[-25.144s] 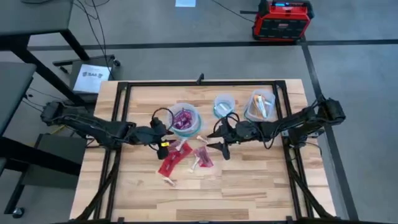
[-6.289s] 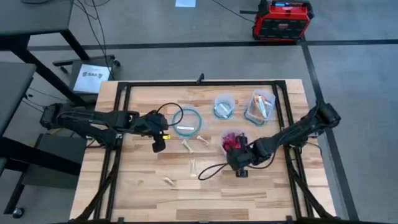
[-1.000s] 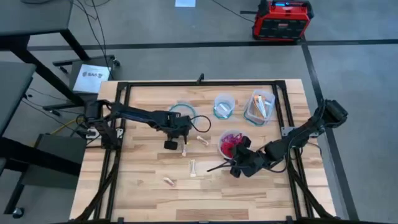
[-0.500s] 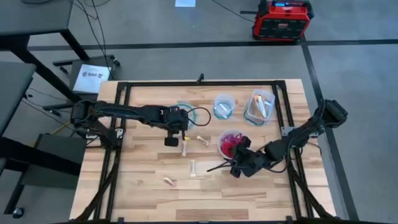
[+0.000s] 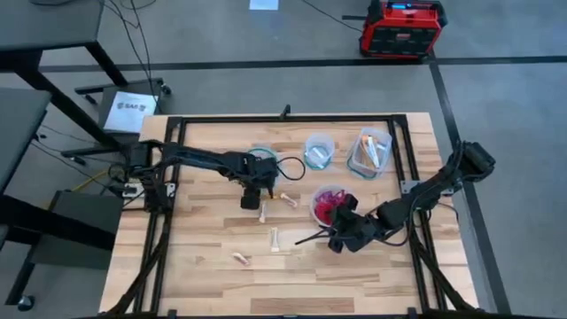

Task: Sort candy
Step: Close the big round transparent bin

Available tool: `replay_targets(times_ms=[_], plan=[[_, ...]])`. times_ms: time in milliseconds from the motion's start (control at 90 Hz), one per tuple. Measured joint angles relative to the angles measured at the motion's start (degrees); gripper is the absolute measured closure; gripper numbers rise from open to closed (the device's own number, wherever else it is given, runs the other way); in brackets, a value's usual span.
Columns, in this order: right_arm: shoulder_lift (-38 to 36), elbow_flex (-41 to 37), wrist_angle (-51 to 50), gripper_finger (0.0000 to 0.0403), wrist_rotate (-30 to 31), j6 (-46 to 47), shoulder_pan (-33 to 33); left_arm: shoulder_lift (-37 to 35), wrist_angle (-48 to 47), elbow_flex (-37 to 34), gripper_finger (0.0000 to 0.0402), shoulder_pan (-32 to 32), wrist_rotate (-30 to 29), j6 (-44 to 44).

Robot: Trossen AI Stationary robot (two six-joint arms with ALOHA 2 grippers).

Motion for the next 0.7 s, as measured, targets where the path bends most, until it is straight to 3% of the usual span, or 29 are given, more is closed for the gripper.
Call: replay_targets(times_ms=[189, 378, 700], plan=[[0.00, 0.00, -0.17, 0.0187, 0.00, 0.01, 0.00, 4.24, 0.13, 0.21, 0.0283, 0.15, -0.67, -0.82], [0.00, -0.02, -0.17, 0.0187, 0.00, 0.04, 0.00, 5.97, 1.11, 0.37, 0.0387, 0.07, -1.62, -1.20], [0.00, -0.02, -0.19, 0.0187, 0.00, 0.04, 0.00, 0.97, -1.03, -0.43, 0.0401, -1.49, -1.37, -1.79]])
